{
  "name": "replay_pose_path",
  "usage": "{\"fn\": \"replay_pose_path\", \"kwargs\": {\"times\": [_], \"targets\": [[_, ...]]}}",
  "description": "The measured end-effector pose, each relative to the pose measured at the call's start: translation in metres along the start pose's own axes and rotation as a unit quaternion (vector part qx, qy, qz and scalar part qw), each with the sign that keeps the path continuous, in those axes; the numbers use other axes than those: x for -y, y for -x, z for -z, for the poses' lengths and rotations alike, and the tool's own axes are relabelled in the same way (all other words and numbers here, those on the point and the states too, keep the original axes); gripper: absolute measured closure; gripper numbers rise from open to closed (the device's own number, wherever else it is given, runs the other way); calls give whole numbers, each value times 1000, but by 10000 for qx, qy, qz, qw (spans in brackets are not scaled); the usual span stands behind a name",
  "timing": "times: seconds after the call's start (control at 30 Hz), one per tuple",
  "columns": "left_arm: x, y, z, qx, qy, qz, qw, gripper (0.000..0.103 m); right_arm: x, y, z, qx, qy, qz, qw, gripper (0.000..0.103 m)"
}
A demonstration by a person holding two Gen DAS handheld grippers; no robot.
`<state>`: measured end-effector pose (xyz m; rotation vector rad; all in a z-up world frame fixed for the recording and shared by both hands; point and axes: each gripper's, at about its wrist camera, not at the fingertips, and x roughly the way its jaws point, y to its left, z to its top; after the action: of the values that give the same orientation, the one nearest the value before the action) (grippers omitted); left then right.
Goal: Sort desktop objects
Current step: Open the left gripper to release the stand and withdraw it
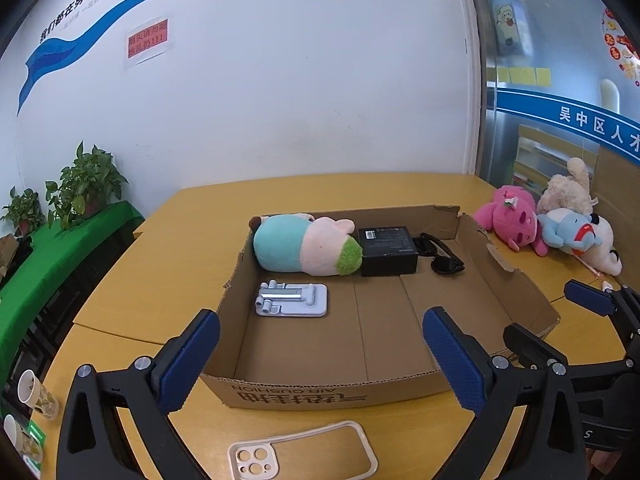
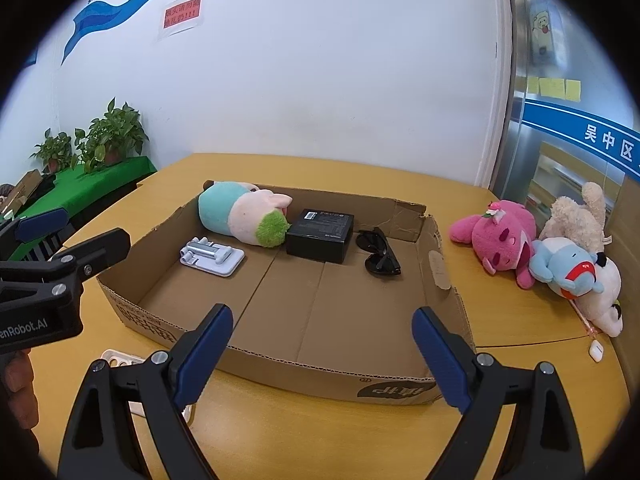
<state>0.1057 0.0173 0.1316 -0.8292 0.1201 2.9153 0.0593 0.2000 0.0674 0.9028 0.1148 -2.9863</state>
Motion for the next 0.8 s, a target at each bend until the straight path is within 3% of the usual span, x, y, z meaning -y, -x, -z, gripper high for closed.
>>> {"fn": "replay_pose_path", "kwargs": {"times": [0.37,0.8], "targets": [[-3,-11,4,-124,80,223,9996,0,-5,-6,-1,-43,-23,26,10000,12],[-23,-20,18,-333,222,212,9990,0,-13,-16,2,-190,38,-127,9997,12]]}}
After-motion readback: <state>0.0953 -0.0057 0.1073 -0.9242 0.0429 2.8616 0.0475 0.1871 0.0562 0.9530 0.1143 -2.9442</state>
